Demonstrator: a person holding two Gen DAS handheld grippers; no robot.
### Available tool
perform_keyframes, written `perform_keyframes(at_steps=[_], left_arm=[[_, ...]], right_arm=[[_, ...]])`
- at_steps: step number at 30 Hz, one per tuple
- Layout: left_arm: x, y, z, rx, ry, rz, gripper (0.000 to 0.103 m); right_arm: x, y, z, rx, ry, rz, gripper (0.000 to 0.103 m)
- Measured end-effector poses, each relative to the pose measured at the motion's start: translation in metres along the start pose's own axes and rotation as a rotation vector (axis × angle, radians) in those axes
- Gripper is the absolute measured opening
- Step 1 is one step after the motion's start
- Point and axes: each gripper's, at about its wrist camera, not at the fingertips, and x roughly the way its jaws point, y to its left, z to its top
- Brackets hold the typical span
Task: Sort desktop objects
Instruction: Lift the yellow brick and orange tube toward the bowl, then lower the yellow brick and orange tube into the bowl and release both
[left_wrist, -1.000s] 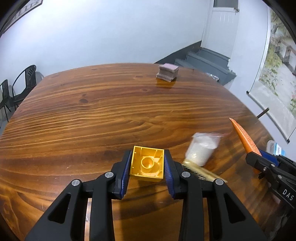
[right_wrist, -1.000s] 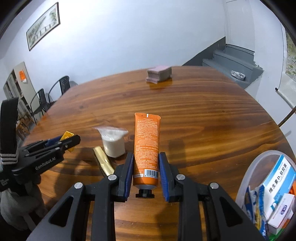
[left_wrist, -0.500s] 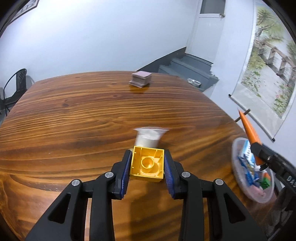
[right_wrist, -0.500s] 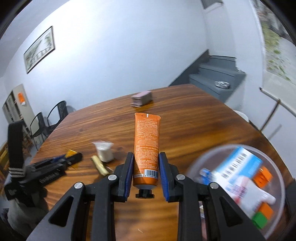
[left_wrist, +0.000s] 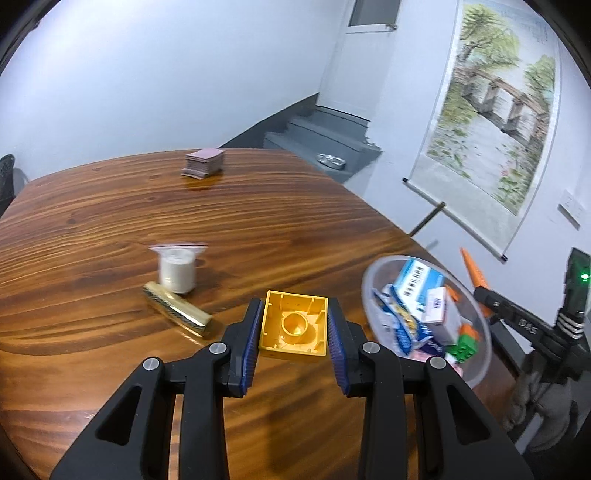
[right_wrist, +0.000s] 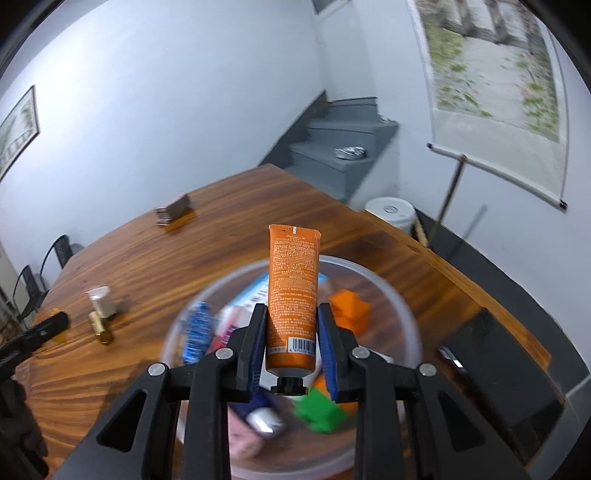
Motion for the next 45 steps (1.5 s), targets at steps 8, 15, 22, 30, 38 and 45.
perform_keyframes(at_steps=[8, 15, 22, 30, 38, 45], left_arm=[[0.005, -0.031, -0.003, 0.034, 0.026, -0.044, 0.036], [0.013, -0.05, -0.007, 0.061, 0.051, -0.07, 0.036], [0.022, -0.075, -0.011, 0.104, 0.074, -0.105, 0.036], [0.036, -0.098, -0.015, 0.138, 0.102, -0.128, 0.036], [0.046, -0.118, -0.019, 0.171, 0.125, -0.147, 0.036], [0.052, -0.13, -0.022, 0.203, 0.134, -0.153, 0.036]], right_arm=[[0.007, -0.027, -0.009, 0.032, 0.025, -0.025, 0.03], [0.012, -0.035, -0.012, 0.04, 0.037, -0.019, 0.03], [0.018, -0.037, -0.015, 0.036, 0.055, -0.01, 0.03], [0.02, -0.042, -0.016, 0.039, 0.061, -0.005, 0.03], [0.023, -0.046, -0.018, 0.034, 0.07, -0.007, 0.03], [0.026, -0.049, -0.019, 0.035, 0.074, -0.009, 0.03]])
